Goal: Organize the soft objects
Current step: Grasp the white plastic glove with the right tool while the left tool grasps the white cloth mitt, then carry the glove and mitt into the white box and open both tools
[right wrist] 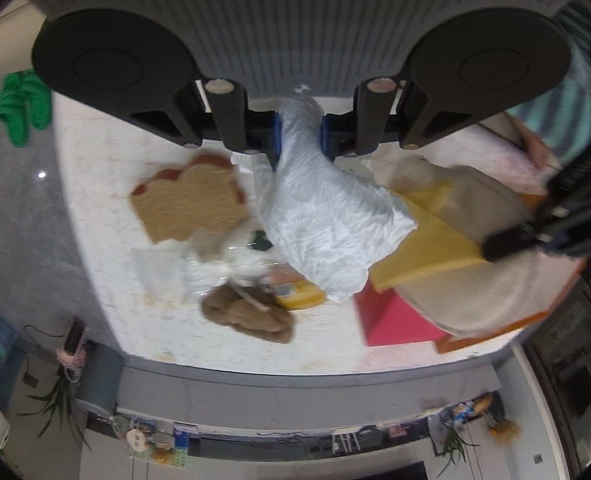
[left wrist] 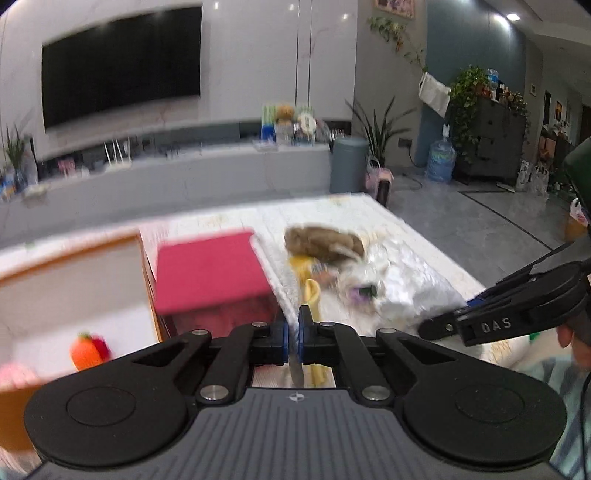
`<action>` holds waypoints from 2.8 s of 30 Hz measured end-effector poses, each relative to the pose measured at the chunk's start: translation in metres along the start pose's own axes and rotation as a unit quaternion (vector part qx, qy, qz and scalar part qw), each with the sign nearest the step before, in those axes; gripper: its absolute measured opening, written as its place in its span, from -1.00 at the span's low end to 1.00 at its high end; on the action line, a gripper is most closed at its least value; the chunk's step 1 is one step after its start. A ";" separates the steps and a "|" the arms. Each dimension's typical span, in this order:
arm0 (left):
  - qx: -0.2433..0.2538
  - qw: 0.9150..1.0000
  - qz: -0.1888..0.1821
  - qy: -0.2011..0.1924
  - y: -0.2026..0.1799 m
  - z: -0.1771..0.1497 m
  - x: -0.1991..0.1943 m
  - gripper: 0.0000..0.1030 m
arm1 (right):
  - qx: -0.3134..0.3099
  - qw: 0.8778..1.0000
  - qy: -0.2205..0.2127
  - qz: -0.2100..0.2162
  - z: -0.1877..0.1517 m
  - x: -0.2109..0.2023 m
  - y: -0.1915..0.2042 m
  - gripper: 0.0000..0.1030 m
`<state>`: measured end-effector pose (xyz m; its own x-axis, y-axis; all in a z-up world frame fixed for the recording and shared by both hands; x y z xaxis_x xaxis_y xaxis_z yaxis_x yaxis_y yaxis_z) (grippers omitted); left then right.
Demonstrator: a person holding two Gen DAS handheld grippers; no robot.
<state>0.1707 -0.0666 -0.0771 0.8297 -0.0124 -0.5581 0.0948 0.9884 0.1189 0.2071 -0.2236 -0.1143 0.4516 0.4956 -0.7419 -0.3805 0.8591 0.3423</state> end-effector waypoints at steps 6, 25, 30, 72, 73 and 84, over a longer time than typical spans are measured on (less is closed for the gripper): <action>-0.015 0.998 -0.032 0.052 0.001 -0.027 0.014 -0.72 | 0.047 0.999 0.014 -0.019 -0.023 0.034 -0.004 -0.64; -0.043 0.997 0.010 0.071 0.022 -0.035 0.025 -0.83 | 0.032 0.997 0.064 -0.041 -0.022 0.072 -0.017 0.37; -0.041 0.997 0.008 0.066 0.023 -0.033 0.021 -0.83 | 0.088 0.991 0.094 -0.038 -0.021 0.092 -0.039 0.34; -0.070 0.988 0.062 -0.126 0.075 0.044 -0.074 -0.89 | 0.015 0.984 -0.169 -0.056 0.019 -0.064 0.065 -0.70; -0.072 0.986 0.068 -0.131 0.083 0.047 -0.076 -0.89 | 0.009 0.984 -0.170 -0.049 0.021 -0.062 0.073 -0.70; -0.103 0.973 0.155 -0.139 0.178 0.061 -0.080 -0.89 | -0.071 0.984 -0.153 0.059 0.073 -0.028 0.175 -0.70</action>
<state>0.1541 0.1008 0.0387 0.9202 0.2791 -0.2746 -0.2727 0.9601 0.0623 0.1870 -0.0778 0.0082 0.6113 0.6249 -0.4855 -0.5439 0.7774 0.3158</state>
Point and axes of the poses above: each gripper's, at about its wrist camera, not at the fingertips, and x roughly the way its jaws point, y to its left, z to its top, the point moved 7 cm from there along x, roughly the way its jaws point, and after that the axes turned 15 degrees about z, right-handed, at the moved point
